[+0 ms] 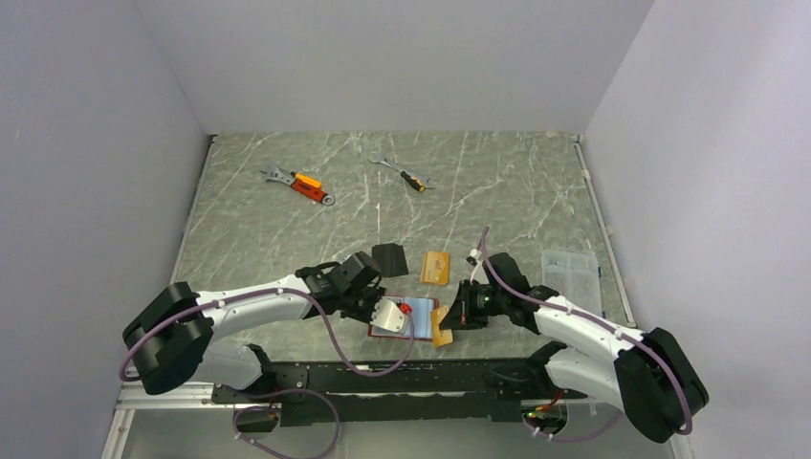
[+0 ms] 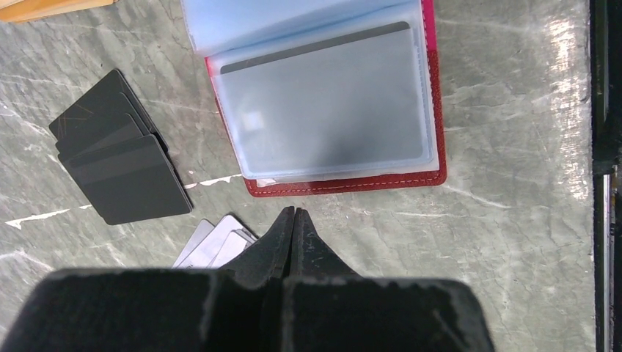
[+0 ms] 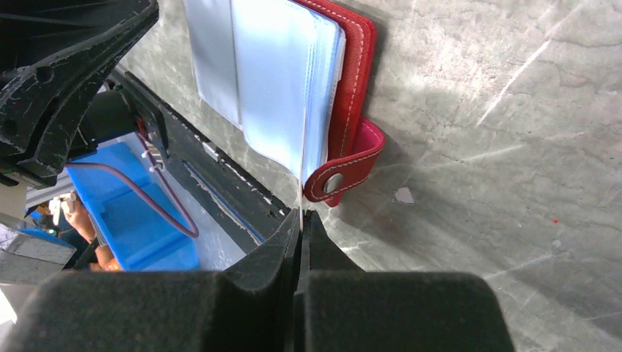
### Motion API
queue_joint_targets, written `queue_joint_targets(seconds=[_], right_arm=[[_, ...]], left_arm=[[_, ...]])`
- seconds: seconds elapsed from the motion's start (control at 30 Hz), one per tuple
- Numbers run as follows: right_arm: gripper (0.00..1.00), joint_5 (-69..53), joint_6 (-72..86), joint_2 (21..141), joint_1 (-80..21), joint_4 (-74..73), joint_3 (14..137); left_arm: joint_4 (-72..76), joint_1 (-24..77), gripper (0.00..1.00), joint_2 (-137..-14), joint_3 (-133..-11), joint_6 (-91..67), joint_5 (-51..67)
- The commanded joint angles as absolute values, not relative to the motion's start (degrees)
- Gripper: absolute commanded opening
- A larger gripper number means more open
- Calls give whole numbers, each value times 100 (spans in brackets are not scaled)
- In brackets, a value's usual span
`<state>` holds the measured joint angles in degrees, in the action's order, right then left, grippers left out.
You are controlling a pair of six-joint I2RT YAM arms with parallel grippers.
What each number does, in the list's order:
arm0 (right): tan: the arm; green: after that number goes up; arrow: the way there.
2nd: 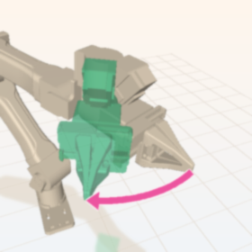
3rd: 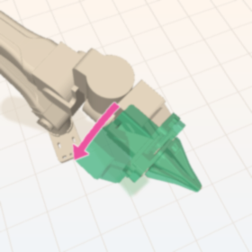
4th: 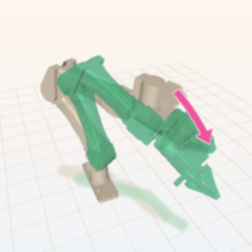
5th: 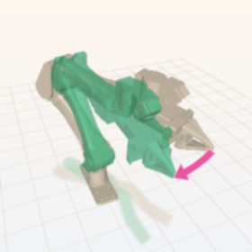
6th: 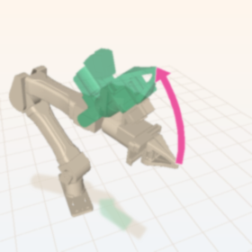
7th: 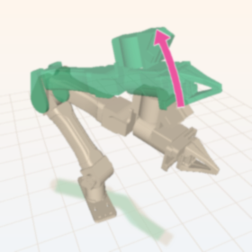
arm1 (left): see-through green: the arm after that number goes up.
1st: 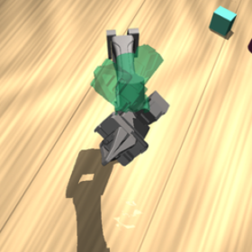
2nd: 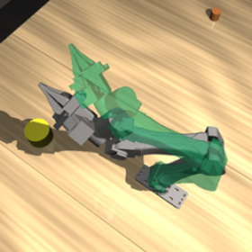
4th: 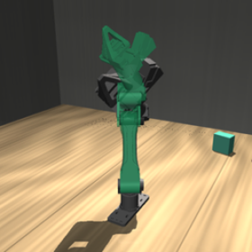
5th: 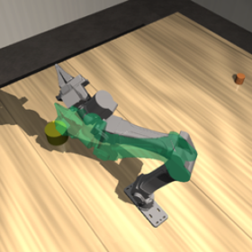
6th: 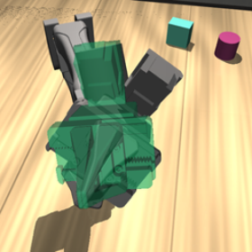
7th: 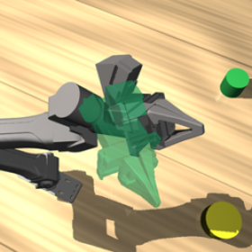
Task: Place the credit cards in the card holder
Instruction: Turn over the card slot in the card holder.
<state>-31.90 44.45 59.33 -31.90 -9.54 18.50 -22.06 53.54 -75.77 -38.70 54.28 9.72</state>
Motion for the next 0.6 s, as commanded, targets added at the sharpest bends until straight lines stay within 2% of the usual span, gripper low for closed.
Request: queue_joint_targets(seconds=[0.0, 0.57], right_arm=[[0, -3267, 4435, 6050, -3190, -824, 1880], [0, -3349, 4480, 6376, -3272, -479, 1803]], left_arm=[[-2073, 5326, 0, -7623, -3846, 5441, 1064], [-2013, 5326, 0, -7719, -3824, 5429, 1066]])
